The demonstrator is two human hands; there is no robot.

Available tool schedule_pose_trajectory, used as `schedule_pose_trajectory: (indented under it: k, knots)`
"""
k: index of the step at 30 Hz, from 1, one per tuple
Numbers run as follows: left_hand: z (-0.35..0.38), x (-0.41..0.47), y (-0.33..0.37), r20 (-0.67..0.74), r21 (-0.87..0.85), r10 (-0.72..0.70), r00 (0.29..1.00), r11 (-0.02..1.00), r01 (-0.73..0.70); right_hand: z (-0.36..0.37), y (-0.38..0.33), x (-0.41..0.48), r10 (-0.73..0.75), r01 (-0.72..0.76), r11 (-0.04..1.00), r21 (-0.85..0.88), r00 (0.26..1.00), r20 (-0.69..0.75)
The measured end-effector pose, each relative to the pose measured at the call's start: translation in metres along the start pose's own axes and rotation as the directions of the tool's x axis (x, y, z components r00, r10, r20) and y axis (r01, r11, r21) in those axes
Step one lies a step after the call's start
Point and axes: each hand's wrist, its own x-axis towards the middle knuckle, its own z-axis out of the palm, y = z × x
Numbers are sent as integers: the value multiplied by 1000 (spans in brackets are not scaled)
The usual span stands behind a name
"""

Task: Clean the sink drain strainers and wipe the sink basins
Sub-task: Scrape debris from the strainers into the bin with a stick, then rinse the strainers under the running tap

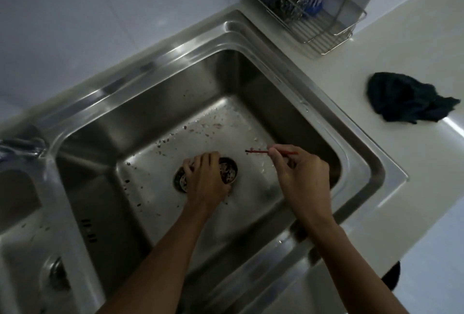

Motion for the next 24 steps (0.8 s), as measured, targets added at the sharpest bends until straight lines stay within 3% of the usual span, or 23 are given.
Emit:
schedule_pose_trajectory:
  k: [4,8,11,15,19,24]
  knots:
    - [-3,1,0,5,-5,14,1000,1000,-14,8,-3,5,12,-12,1000,6,1000,19]
    - [-18,-1,12,1,-120,36,999,992,-36,6,-13,8,-41,41,999,14,999,-9]
    - [-44,5,34,-50,-298,70,996,951,-81,-14,-32,15,-162,165,986,18,980,-114]
    - [-97,29,88,-217,-468,82,973,866,-177,-59,-56,48,-276,294,956,18,916,-292]
    - [-138,59,144,-274,-515,135,952,816,-264,-98,-62,100,-316,304,948,-95,857,-406]
    - [-151,89,184,-315,-460,121,941,848,-263,-104,-47,167,-375,262,909,-323,854,-361]
